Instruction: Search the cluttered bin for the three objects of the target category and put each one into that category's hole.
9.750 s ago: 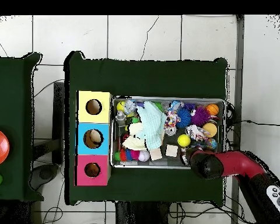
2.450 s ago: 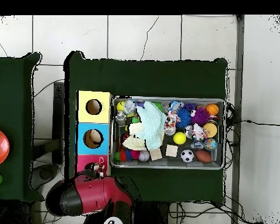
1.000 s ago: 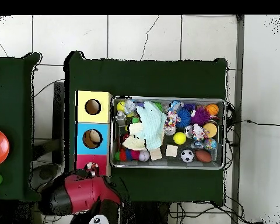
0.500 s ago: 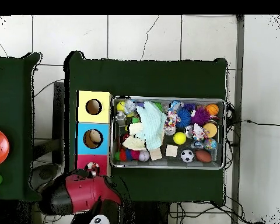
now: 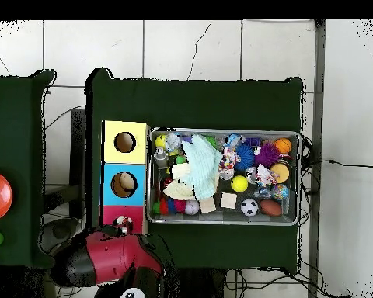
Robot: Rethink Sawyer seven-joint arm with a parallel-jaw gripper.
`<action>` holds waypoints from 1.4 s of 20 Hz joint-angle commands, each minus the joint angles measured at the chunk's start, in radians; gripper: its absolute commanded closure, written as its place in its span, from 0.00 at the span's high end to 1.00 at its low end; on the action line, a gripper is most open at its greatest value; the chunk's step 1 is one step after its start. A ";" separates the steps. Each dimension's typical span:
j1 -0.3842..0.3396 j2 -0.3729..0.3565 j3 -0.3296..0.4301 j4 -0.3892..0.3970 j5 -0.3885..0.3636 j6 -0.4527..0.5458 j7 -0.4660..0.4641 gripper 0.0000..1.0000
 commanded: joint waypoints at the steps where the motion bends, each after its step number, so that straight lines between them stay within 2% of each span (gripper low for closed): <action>1: -0.037 -0.102 0.037 -0.075 0.028 0.216 0.095 1.00; 10: -0.060 -0.142 0.048 -0.108 0.016 0.299 0.084 1.00; 15: -0.074 -0.156 0.052 -0.081 0.010 0.291 0.082 1.00; 28: -0.084 -0.160 0.059 -0.070 0.005 0.295 0.087 1.00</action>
